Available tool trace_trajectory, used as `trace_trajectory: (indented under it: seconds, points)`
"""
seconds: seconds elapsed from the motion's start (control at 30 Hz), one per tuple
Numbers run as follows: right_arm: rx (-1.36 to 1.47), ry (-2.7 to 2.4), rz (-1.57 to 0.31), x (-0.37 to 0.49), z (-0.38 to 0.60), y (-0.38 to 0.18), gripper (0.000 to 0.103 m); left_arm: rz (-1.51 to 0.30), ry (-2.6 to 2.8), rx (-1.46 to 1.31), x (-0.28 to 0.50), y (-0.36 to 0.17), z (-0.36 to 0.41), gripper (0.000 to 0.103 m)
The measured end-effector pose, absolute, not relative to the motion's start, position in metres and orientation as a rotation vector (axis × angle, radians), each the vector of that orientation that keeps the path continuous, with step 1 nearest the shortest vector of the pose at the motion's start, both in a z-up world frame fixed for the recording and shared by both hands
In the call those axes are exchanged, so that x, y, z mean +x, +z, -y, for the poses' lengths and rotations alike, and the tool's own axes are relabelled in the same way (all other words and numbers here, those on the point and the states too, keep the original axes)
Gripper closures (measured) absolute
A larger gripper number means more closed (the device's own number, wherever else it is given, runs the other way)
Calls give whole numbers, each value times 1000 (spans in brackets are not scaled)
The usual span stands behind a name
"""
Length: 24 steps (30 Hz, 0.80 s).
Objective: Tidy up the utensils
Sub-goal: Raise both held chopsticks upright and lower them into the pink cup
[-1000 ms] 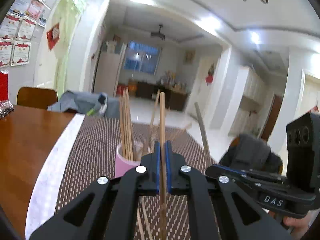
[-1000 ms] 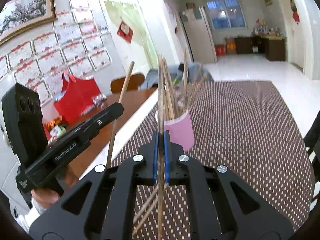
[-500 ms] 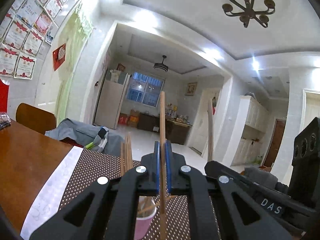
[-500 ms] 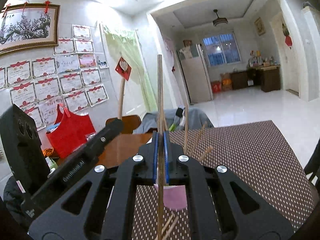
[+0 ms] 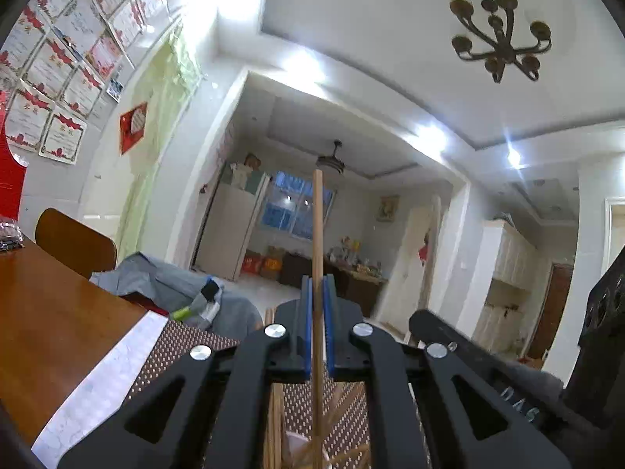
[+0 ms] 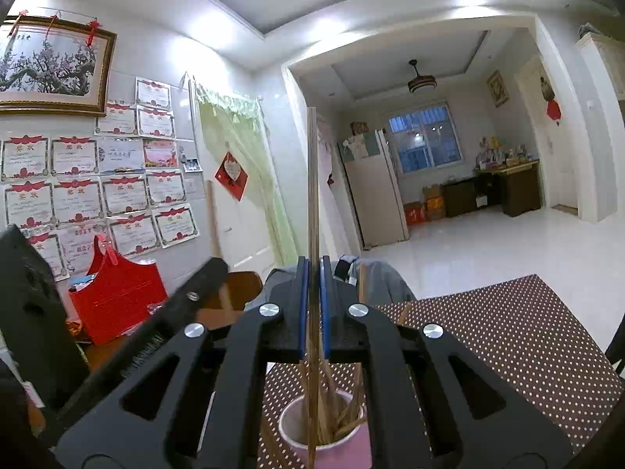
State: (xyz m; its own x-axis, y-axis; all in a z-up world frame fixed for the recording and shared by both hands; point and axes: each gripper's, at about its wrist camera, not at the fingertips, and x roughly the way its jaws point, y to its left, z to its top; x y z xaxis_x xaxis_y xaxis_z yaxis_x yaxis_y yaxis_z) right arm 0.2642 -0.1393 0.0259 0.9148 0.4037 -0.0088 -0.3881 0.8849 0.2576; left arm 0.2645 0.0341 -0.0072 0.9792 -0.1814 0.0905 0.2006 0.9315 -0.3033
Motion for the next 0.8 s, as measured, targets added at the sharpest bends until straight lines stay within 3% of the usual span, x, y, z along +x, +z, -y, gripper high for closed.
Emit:
trace_trajectory:
  seconds: [0.57,0.8]
  points:
    - [283,370,3,286,130,12,97,106,-109,-302,298,-31,-41,97]
    - [266,373,-11,287,128,4,97,34,-118,-272,305,-45,-36,97]
